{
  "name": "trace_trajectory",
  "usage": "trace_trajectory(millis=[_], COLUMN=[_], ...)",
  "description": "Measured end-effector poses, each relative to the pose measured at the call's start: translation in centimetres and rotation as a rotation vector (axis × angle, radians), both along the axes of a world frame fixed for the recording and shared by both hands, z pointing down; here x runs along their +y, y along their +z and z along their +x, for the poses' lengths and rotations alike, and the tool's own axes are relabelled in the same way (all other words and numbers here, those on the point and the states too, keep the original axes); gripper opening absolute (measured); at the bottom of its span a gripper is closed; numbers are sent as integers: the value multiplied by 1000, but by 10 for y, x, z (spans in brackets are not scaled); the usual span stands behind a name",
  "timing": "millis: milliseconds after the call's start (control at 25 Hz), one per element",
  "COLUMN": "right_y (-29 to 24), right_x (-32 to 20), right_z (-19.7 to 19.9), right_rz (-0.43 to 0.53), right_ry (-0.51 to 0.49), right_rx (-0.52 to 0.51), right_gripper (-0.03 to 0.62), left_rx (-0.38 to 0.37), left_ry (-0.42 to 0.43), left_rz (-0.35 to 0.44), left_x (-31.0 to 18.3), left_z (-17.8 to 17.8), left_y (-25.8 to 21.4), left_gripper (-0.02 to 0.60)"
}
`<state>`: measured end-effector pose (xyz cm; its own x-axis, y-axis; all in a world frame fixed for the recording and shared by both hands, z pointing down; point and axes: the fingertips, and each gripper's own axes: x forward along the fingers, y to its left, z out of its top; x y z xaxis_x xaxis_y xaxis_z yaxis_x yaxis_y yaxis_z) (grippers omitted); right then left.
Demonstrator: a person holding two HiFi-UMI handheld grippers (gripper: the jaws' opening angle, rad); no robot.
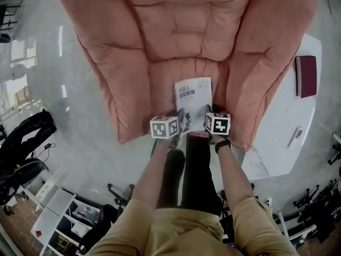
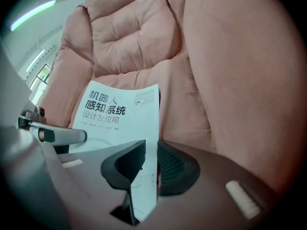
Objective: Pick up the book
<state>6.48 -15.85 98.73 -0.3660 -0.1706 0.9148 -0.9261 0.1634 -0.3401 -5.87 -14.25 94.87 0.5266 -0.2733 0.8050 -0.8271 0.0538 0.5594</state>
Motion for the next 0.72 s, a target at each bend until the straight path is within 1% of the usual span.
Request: trace_trajectory(millis=[160, 240, 320, 440, 520, 600, 720], right_y=[-20, -33, -47, -75, -99, -125, -167], right_x=[4, 6, 9, 13, 12, 9, 13], right_z=[-4, -5, -4, 1, 4, 5, 5], right_rz=[18, 30, 43, 79, 117, 156, 201], right_ry=[9, 17, 40, 68, 61, 47, 46], right_rx=[-34, -43, -54, -78, -94, -110, -153], right_gripper=[72, 53, 34, 25, 23, 20, 23], left_rx=[-29, -27, -10, 54, 111, 164, 217], left_ry=[31, 52, 50, -12, -37, -27, 27], left_rz=[58, 82, 95, 94, 110, 144, 208], left_x=[2, 3, 7, 16, 17, 15, 17], left_z=[0, 4, 10, 12, 13, 16, 19], left_y=[-31, -47, -61, -84, -105, -134, -188], left_gripper=[44, 44, 46, 46, 44, 44, 44])
